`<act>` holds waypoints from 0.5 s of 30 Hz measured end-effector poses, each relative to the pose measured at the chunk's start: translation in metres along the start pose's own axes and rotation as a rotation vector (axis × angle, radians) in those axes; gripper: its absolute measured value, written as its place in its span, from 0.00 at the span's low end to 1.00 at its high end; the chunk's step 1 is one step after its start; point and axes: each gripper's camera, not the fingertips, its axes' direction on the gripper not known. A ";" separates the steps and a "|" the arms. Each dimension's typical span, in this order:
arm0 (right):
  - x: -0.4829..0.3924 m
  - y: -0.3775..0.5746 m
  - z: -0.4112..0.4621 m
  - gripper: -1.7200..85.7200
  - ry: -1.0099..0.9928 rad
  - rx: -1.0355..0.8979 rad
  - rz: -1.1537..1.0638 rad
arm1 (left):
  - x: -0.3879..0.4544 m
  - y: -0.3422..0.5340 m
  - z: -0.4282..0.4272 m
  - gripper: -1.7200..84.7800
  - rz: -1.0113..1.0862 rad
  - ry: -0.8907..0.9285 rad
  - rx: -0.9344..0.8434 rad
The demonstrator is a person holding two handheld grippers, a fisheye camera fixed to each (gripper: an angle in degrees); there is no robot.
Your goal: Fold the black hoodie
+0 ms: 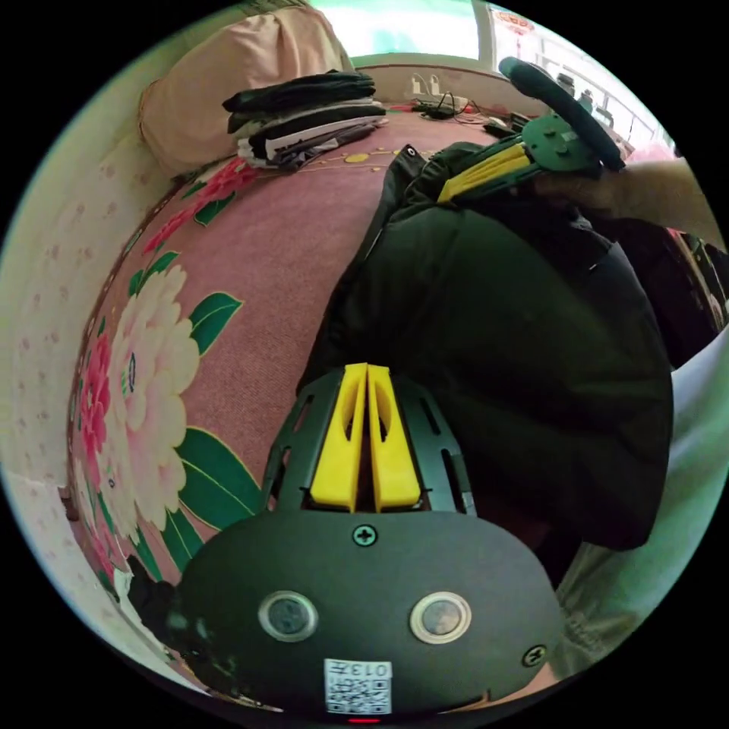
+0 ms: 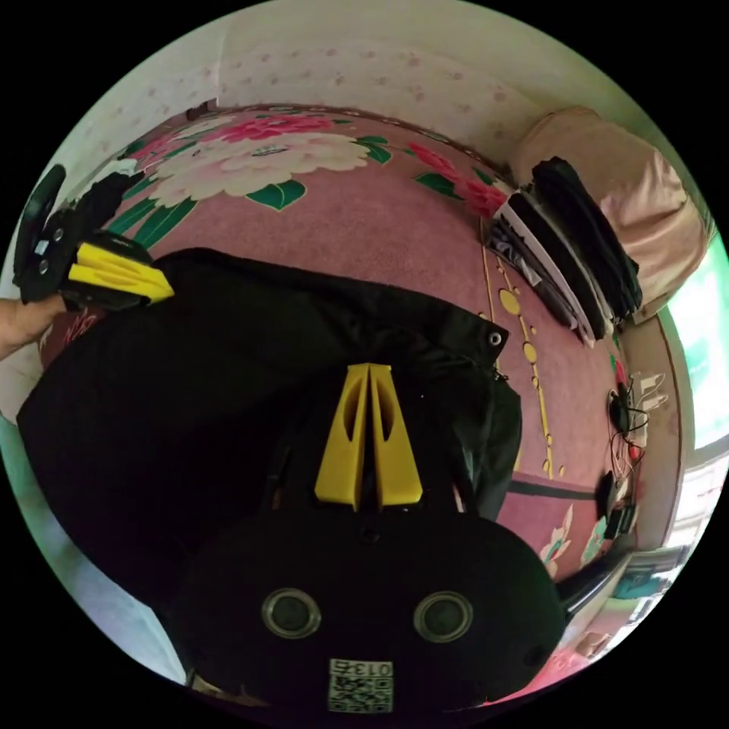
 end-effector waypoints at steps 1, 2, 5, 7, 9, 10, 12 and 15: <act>0.002 0.001 -0.001 0.02 -0.017 0.008 0.018 | -0.001 0.000 -0.003 0.02 -0.022 0.019 0.006; 0.010 0.002 -0.005 0.02 -0.073 0.011 0.051 | -0.006 -0.001 -0.011 0.02 -0.065 0.068 0.009; 0.038 0.005 -0.044 0.02 -0.135 0.061 0.154 | -0.011 -0.007 -0.051 0.02 -0.121 0.005 0.090; 0.055 0.016 -0.065 0.02 -0.026 0.160 0.253 | -0.009 -0.014 -0.068 0.02 -0.137 -0.137 0.161; 0.071 0.020 -0.061 0.02 -0.001 0.134 0.291 | -0.007 -0.037 -0.060 0.02 -0.104 -0.132 0.168; 0.071 0.019 -0.057 0.02 -0.017 0.123 0.282 | -0.007 -0.044 -0.055 0.02 -0.089 -0.103 0.152; 0.060 0.015 -0.022 0.02 -0.022 -0.013 0.156 | 0.001 -0.075 -0.026 0.02 0.005 0.002 0.002; 0.048 0.029 0.031 0.02 0.005 -0.082 0.100 | 0.019 -0.082 0.008 0.02 0.095 -0.054 -0.090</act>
